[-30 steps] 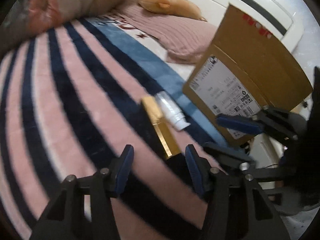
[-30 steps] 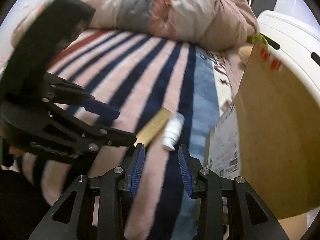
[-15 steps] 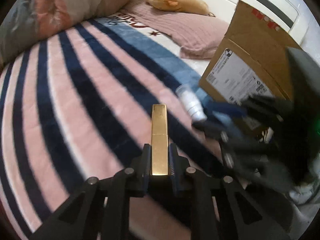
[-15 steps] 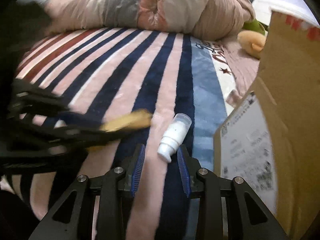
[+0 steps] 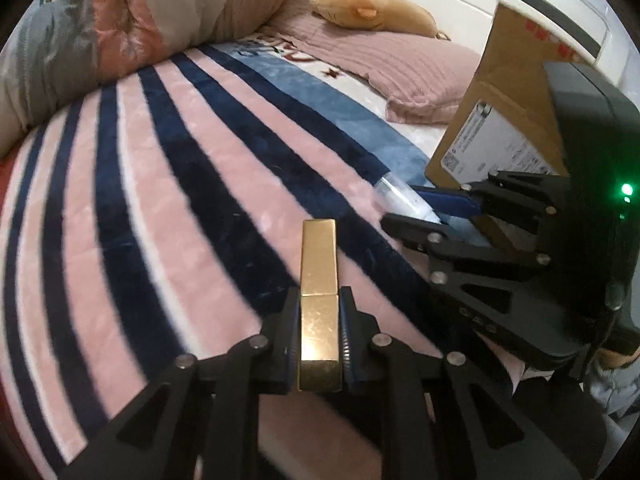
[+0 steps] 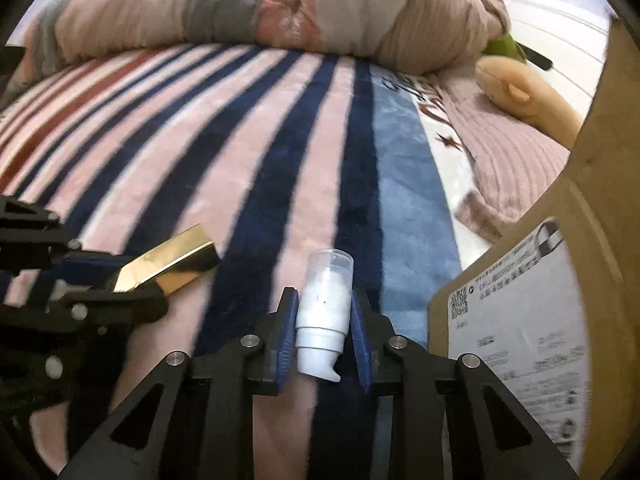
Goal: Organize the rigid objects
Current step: 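Grasp the gold lipstick with the left tool while the right grasps the small white bottle, then lower the lipstick and white bottle into the box and open both tools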
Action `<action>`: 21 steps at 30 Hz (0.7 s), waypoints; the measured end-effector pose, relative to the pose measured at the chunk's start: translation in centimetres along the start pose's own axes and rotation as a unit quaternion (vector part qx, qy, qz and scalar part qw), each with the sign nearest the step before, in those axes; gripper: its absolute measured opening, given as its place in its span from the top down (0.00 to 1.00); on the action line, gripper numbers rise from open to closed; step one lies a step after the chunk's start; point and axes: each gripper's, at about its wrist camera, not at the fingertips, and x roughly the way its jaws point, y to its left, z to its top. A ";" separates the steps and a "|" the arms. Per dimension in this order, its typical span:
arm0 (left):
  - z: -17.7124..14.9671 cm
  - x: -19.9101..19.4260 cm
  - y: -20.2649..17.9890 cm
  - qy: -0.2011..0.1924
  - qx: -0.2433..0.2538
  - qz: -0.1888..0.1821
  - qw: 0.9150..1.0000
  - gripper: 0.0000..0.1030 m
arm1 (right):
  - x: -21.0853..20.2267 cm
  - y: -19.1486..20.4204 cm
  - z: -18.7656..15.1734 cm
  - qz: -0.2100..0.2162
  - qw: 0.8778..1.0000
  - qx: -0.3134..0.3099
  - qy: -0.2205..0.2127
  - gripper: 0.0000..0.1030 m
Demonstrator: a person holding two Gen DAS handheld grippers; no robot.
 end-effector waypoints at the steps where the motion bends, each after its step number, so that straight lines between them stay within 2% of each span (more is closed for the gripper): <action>1: 0.0 -0.8 0.3 -0.003 -0.001 0.007 1.000 0.85 | -0.8 0.3 0.0 0.011 1.000 -0.006 -0.006 0.79; 8: 0.4 -8.4 -0.3 -0.054 -0.002 0.041 0.998 0.85 | -8.1 2.4 0.5 0.093 0.993 -0.044 -0.065 0.79; 12: 1.6 -13.4 -2.9 -0.092 0.014 0.043 0.995 0.85 | -14.1 2.3 0.4 0.107 0.985 -0.056 -0.123 0.79; 17: 4.4 -16.7 -8.1 -0.123 0.046 0.015 0.991 0.85 | -20.9 -1.6 -0.6 0.104 0.975 -0.039 -0.191 0.79; 19: 6.1 -16.8 -11.5 -0.129 0.078 0.016 0.988 0.85 | -22.3 -4.2 -1.5 0.096 0.974 -0.020 -0.202 0.79; 21: 7.7 -16.2 -14.4 -0.127 0.098 -0.005 0.987 0.85 | -22.8 -6.8 -2.3 0.085 0.975 0.002 -0.206 0.79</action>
